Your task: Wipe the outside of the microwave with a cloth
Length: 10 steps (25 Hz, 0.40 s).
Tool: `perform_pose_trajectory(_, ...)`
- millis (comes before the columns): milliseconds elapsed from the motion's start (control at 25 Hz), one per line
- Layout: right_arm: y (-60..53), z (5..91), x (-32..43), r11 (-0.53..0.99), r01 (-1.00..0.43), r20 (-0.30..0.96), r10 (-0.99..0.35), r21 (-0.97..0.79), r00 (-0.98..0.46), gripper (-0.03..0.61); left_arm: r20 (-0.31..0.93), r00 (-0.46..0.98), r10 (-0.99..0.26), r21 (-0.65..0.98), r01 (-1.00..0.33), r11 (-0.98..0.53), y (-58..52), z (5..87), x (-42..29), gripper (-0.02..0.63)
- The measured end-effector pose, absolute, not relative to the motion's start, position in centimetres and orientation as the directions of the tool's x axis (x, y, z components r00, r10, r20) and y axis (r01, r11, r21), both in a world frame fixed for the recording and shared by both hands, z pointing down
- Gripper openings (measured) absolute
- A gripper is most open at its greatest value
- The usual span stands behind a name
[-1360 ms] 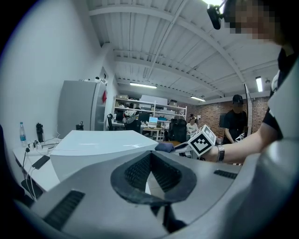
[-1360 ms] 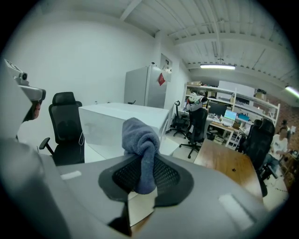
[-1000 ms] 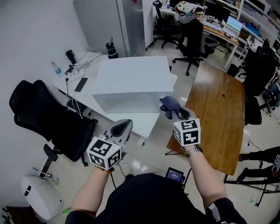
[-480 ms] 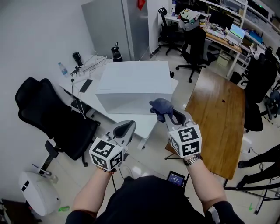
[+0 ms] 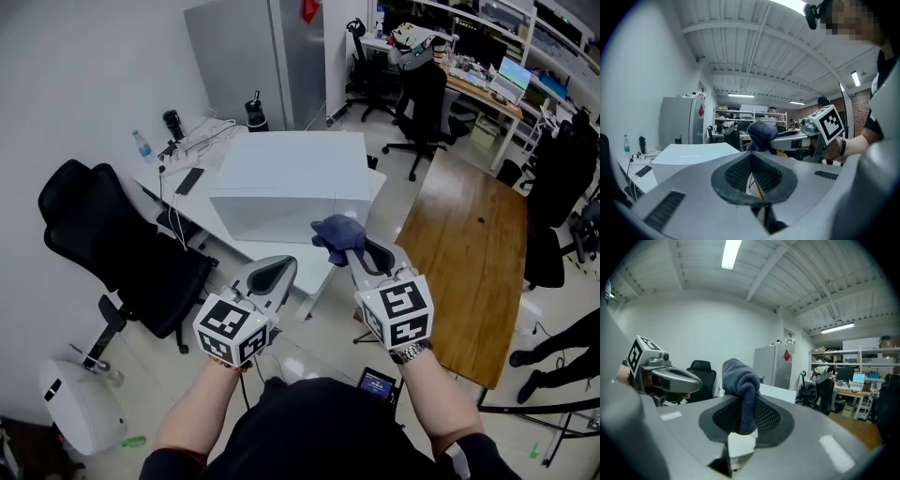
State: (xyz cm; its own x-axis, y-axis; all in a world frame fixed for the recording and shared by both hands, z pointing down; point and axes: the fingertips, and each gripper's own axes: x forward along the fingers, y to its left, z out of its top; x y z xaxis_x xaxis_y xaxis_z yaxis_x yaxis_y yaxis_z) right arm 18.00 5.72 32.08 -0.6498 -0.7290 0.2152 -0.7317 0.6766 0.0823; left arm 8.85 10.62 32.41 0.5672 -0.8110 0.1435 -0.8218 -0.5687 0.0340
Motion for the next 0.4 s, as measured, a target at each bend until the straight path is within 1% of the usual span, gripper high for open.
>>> perform_pose_trajectory(400, 6.20, 31.38, 17.60, 0.693, -0.716, 0.196, -0.717, 0.087, -0.669, 0.072, 0.139, 0.562, -0.815, 0.024, -0.825, -0.564, 10.67, 32.10, 9.09, 0.005)
